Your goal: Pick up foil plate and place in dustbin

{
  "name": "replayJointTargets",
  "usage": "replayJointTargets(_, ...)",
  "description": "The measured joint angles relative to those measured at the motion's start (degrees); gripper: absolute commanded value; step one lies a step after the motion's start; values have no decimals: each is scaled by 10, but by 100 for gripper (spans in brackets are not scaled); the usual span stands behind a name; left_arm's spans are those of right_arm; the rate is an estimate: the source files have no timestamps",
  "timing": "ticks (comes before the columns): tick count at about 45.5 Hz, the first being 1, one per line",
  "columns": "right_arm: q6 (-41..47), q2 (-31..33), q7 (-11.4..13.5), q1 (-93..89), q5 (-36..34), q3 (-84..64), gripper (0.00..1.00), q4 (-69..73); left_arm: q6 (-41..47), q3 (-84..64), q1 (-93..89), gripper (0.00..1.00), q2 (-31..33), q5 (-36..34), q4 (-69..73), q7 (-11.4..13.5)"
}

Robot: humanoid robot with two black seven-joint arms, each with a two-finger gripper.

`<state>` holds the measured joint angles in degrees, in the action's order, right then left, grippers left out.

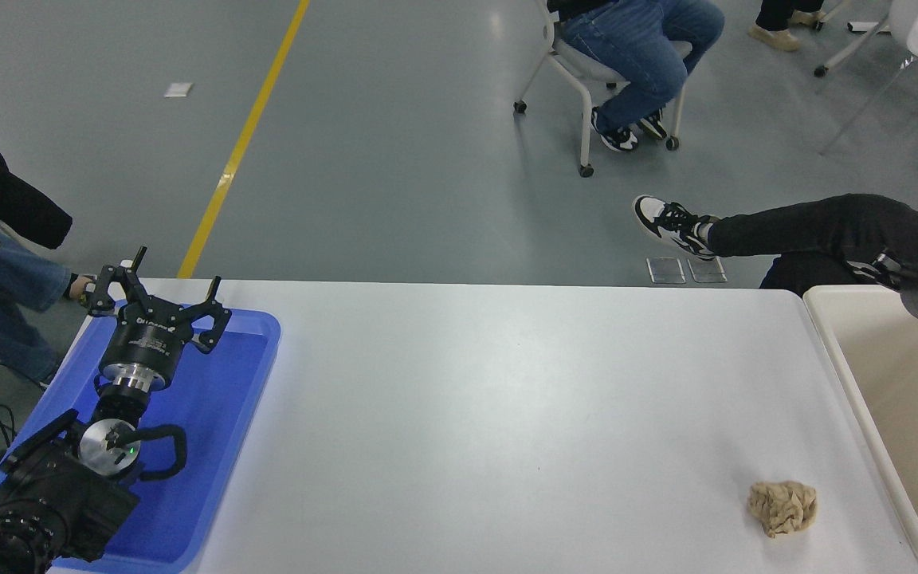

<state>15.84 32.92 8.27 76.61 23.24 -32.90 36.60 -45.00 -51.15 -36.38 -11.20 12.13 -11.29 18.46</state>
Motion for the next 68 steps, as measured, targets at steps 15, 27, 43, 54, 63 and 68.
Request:
replayJointTargets(15, 60, -53, 7, 173, 18, -115, 100, 163, 0, 0, 0, 100, 0, 0, 0, 0)
replayJointTargets(27, 140, -88, 9, 282, 17, -195, 100, 268, 0, 0, 0, 100, 0, 0, 0, 0)
replayJointTargets(43, 218, -146, 11, 442, -66, -328, 100, 411, 0, 0, 1, 100, -1, 0, 0, 0)
replayJointTargets(54, 243, -189, 10, 517, -125, -361, 100, 471, 0, 0, 1, 100, -1, 0, 0, 1)
replayJointTargets(63, 263, -207, 9, 551, -157, -367, 100, 491, 0, 0, 2, 100, -1, 0, 1, 1)
replayJointTargets(68, 269, -208, 9, 565, -176, -367, 100, 498, 0, 0, 2, 100, -1, 0, 1, 1)
